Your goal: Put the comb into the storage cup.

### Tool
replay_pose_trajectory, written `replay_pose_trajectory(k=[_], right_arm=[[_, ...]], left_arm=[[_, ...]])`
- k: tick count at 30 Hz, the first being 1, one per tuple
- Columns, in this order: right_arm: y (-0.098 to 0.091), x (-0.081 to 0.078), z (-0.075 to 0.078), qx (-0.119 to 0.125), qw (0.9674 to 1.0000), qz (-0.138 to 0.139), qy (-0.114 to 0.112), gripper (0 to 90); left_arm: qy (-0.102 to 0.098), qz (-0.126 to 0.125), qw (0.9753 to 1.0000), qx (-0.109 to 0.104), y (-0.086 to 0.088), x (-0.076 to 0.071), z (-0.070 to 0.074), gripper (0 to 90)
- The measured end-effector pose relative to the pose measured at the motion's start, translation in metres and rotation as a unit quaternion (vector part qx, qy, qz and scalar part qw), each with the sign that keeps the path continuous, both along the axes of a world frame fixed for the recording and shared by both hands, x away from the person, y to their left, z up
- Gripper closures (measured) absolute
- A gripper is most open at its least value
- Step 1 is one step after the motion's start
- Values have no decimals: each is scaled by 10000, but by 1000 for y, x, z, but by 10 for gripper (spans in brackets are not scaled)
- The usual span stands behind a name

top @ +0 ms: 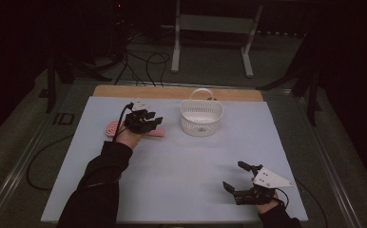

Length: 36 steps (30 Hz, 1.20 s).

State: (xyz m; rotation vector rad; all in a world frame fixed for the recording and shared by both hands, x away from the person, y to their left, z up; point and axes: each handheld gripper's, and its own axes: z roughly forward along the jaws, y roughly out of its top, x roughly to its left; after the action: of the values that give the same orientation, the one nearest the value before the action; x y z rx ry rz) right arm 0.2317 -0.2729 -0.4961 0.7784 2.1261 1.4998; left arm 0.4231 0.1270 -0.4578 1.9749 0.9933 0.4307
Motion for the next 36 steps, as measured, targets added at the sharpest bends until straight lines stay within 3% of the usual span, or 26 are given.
replay_pose_trajectory(k=[1,17,28,31,36], right_arm=[[0,0,0,16,10000,7,-5,91],[0,0,0,23,10000,20,-19,91],[0,-1,0,29,10000,38,-2,92],[0,0,0,51,10000,56,18,91],[0,0,0,57,10000,53,14,92]], left_arm=[[13,10,10000,15,0,1,-1,628],[307,288,9989,221,-12,12,-19,879],[552,450,9968,351,-16,19,-27,900],[750,598,9943,474,-16,22,-30,900],[954,699,9918,475,-16,25,-32,900]])
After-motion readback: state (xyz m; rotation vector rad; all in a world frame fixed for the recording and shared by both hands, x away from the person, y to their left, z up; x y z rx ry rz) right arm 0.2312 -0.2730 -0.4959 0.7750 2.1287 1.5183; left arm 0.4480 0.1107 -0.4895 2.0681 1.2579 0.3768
